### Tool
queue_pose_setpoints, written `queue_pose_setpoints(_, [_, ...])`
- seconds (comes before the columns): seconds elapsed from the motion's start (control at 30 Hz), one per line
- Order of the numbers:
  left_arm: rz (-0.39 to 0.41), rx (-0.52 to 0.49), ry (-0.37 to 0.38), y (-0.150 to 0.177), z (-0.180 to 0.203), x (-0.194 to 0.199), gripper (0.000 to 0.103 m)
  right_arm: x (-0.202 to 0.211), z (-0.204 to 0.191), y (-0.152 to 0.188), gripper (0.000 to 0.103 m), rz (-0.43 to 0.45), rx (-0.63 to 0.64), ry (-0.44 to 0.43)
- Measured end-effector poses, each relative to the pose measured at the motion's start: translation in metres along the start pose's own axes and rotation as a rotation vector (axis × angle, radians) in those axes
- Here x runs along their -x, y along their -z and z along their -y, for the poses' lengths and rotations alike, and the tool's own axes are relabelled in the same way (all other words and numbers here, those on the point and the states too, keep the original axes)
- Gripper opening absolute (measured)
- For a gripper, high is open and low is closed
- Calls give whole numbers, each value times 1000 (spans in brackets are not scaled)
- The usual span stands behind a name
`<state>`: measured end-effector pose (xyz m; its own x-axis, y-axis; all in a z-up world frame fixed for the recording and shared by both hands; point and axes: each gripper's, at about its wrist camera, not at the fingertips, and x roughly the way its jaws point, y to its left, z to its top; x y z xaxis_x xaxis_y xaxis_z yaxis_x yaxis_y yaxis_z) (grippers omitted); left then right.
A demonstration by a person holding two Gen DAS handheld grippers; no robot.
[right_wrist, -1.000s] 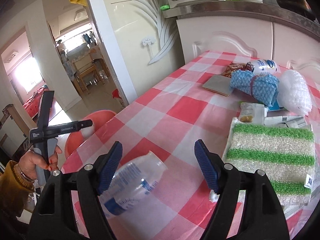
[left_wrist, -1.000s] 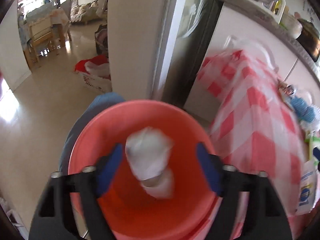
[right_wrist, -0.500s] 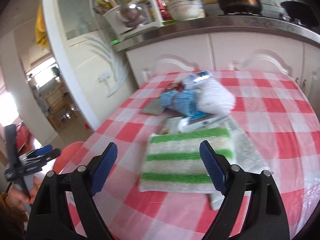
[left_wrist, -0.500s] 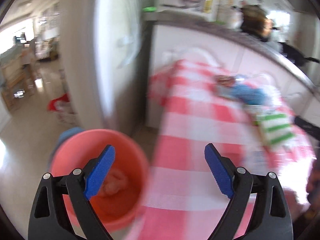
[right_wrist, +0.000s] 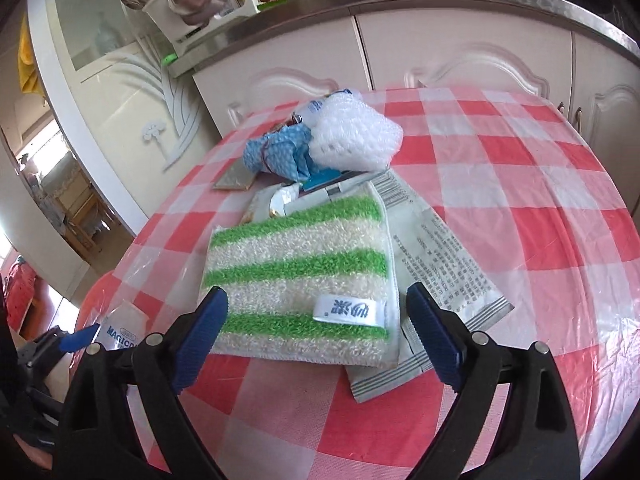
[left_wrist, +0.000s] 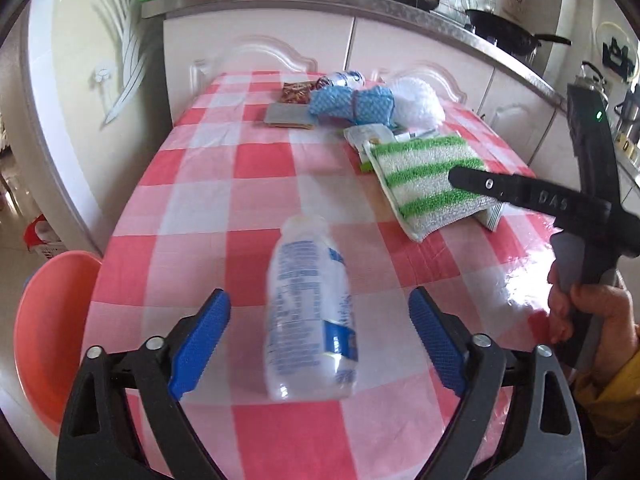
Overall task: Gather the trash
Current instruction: 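Grasp the white plastic bottle with the left tool while the right tool grasps the green-striped sponge, then carry the bottle and sponge over the orange bucket with both tools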
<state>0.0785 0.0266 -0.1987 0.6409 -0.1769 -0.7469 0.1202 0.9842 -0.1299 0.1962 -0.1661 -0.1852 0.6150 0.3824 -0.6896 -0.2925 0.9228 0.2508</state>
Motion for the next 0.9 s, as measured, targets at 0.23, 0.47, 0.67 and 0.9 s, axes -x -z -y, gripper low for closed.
queue_pose_setpoints(0.23, [-27,2,-59,-2,4,-15,48,0,-3,2,68,3,24,-15])
queue_pose_setpoints(0.47, [-14,55,-50,-14,4,-17,44,3,10,2,38,2,-32,-99])
queue_pose_setpoints(0.67, [-21,107,-12,-34,8,-34,44,14,8,5,37,18,-2,-241])
queue_pose_setpoints(0.9, [-49,114,-4,-41,15,-46,44,19,28,1,45,34,-117,-420])
